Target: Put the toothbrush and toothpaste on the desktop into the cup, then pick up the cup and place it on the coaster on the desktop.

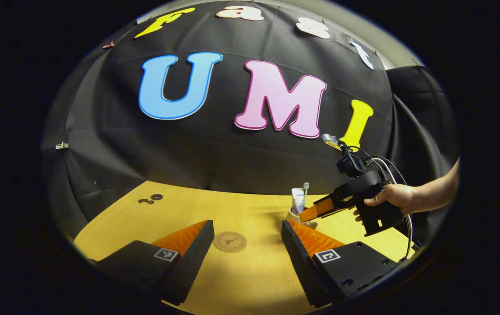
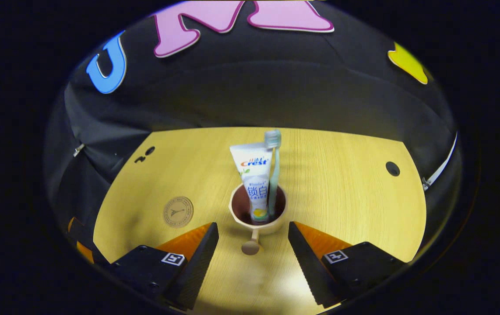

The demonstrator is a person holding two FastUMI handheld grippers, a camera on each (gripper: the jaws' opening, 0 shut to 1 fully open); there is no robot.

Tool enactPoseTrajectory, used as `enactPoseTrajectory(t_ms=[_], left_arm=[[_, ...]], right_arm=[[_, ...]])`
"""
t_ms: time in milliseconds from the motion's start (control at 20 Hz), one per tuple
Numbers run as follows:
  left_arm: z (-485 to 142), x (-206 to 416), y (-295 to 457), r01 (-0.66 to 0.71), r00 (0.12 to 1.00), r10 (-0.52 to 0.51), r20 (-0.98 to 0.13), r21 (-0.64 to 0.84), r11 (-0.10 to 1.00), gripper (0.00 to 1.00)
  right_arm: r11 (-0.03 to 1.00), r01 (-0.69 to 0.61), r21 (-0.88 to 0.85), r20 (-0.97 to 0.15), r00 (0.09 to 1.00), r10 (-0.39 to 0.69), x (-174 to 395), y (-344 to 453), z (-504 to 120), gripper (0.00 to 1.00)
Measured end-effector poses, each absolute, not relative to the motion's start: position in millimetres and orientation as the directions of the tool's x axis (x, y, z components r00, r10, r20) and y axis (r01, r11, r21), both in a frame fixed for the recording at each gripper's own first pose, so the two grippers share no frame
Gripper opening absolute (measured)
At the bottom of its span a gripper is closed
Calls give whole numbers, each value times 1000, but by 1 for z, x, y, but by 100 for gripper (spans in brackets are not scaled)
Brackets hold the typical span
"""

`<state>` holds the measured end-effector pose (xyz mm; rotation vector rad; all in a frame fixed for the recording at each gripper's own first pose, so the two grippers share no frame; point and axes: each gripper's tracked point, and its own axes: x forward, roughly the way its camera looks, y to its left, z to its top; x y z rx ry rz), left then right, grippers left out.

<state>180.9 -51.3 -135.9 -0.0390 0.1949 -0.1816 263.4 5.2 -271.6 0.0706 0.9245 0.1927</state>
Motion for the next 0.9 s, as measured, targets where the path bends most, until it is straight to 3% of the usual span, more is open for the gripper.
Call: enactPoseTrajectory(t_ms=[350,550,800,850,900], left_arm=[[-157,137,14,60,958,-78,-275,-73,996,97],[-171,117,37,21,945,-42,-325,-66,998,98],[-179,104,53,-6,934,-14,-358,-56,998,98],[-180,103,54,-7,932,-13,-362,-55,998,97],[-180,101,54,-7,930,-14,-366,-56,998,97]], right_arm=[[986,-78,148,-906,389,166,260,12,-323,98],[987,-126,100,-947,293,133,258,15,-348,98],[988,-125,87,-967,230,114,260,19,-361,97],[989,-112,97,-968,221,120,260,22,-362,96],[990,-104,97,-969,215,118,260,22,-362,84]])
